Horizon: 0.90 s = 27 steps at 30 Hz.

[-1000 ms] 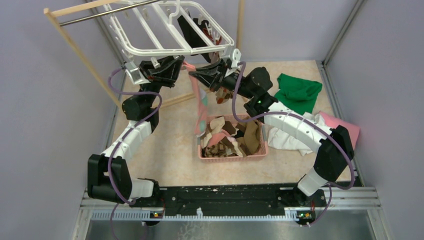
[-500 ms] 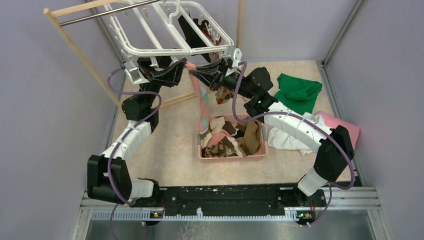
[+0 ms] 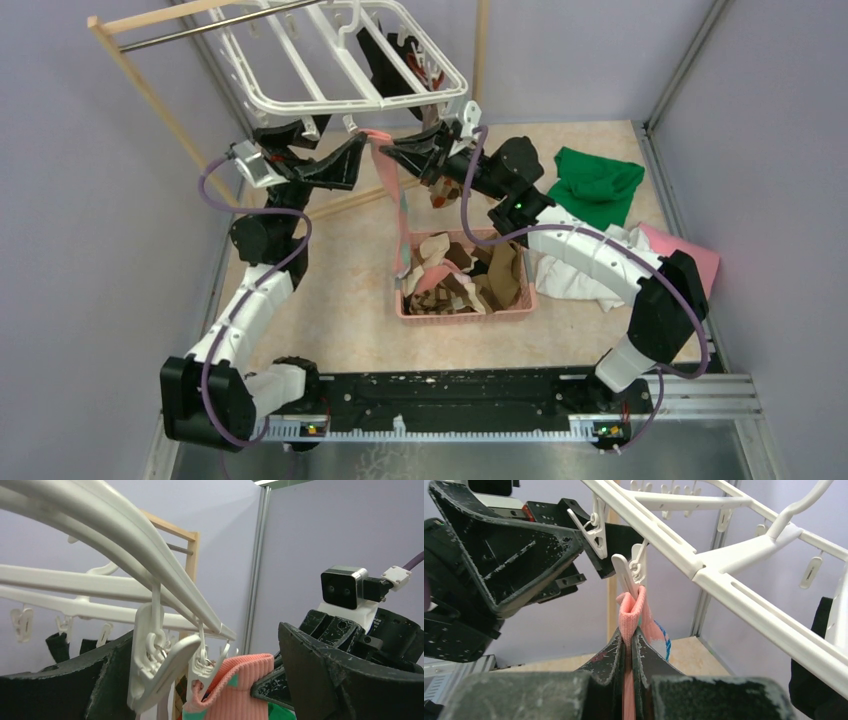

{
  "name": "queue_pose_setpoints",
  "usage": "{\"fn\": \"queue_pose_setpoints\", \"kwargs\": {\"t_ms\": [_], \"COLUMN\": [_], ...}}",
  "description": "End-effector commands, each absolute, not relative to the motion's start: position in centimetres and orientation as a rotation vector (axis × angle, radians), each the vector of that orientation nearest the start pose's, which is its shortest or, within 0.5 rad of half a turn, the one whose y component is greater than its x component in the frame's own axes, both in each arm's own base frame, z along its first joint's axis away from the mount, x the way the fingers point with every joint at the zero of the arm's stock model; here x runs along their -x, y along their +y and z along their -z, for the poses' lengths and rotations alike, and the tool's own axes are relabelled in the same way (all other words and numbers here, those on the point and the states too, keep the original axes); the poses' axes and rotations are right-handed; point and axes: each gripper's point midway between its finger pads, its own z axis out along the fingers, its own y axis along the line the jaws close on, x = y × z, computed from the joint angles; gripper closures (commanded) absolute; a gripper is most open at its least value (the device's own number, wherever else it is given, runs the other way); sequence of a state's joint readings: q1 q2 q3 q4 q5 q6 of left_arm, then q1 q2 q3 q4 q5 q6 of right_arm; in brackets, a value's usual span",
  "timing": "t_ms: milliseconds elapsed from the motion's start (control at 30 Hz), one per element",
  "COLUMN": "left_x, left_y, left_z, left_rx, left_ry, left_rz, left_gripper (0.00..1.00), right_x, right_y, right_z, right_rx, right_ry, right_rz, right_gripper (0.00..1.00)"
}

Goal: Clip the socks to the hanger
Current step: Clamp the sock onto the hanger.

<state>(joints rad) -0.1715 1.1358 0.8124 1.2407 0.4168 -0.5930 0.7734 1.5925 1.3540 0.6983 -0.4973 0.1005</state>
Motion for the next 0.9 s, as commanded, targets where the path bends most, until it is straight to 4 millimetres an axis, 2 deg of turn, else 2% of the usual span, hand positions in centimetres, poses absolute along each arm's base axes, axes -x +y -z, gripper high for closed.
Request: {"fn": "queue_pose_setpoints", "kwargs": {"t_ms": [0, 467, 867], "left_x": [-30.2, -28.8, -27.6], "left_y": [-13.9, -13.4, -13.3], "left_z": [-47.7, -42.6, -39.3], "left_rx": [-0.226, -0.260, -0.295], "left_ry": [0.817, 1.083, 1.193], "left_rz": [0.811, 0.702, 0.675], "left_gripper": [0.02, 0.02, 0.02], "right_x": [-29.0, -29.9, -30.4], "right_y": [39.6, 38.5, 37.5], "right_z": [-46.5, -46.0, -46.1], "right_rx": [0.796, 0.780, 0.759], "right_ry": [0.861, 0.893, 0.916], "right_rz": [-1.013, -1.003, -1.024], "right_gripper": [1.00, 1.00, 1.00]}}
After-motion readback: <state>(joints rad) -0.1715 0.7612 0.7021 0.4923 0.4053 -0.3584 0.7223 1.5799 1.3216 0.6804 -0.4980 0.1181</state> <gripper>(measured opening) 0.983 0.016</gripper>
